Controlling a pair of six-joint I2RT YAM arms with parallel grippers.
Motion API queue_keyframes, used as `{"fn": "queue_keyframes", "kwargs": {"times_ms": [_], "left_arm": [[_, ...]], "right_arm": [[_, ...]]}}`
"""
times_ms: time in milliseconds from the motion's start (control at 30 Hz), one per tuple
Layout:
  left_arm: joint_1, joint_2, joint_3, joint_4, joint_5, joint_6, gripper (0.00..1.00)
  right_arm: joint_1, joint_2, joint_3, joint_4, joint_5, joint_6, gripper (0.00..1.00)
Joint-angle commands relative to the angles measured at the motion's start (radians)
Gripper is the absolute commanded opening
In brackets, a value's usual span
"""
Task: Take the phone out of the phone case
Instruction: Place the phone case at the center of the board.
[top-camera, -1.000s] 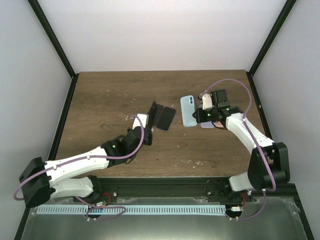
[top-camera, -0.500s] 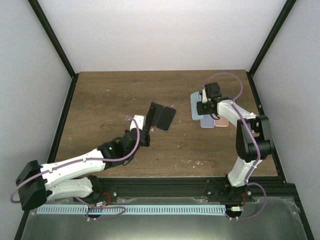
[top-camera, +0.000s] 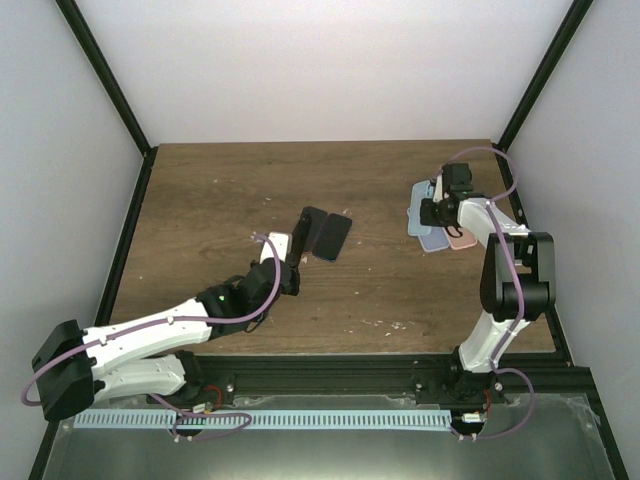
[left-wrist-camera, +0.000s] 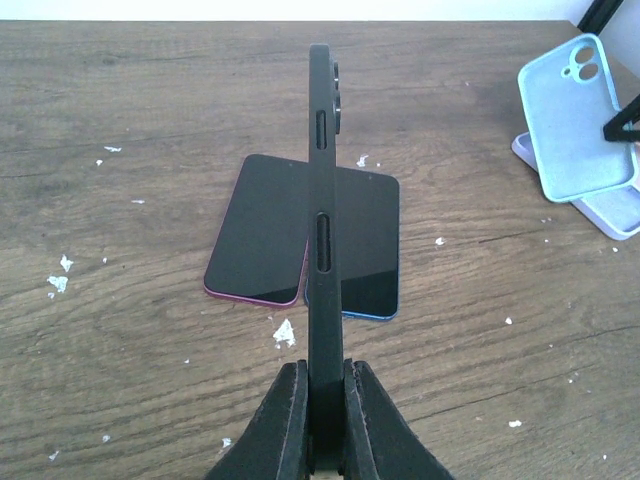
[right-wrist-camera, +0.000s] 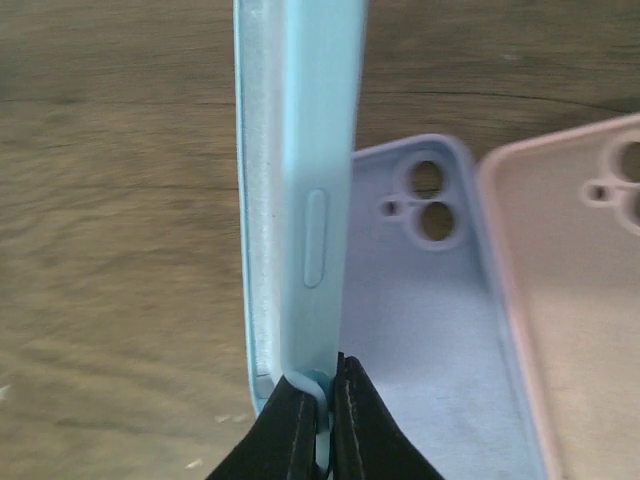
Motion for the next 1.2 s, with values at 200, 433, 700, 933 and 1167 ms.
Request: {"fn": "queue_keyframes", "kwargs": {"times_ms": [200,433,700,933,1167], "left_arm": [[-0.003,0.024,0.054,-0.016,0.001,0.058,0.00],[-0.006,0.013,0.060,-0.092,-0.005,0.080,0.00],[-0.012,0.014,0.071,-0.158,-0.023,0.092,0.00],[-0.050,0.061,0.098,-0.257,-0.060,0.094,0.00],[-0.135,0.212,0.178,-0.393,-0.120,0.117,0.00]], "right_arm": [[-0.003,0.055,0.196,-0.296,-0.503,-0.242,0.01],[-0.009,0.182,0.216,-0.380,-0.435,-0.319,0.01],[-0.012,0.204,0.183,-0.362,-0.400,-0.303,0.17],[-0.023,0.126,0.178,-0.354,-0.421,-0.293,0.40],[-0.033,-0.034,0.120,-0.314,-0.520,-0.305,0.41]]}}
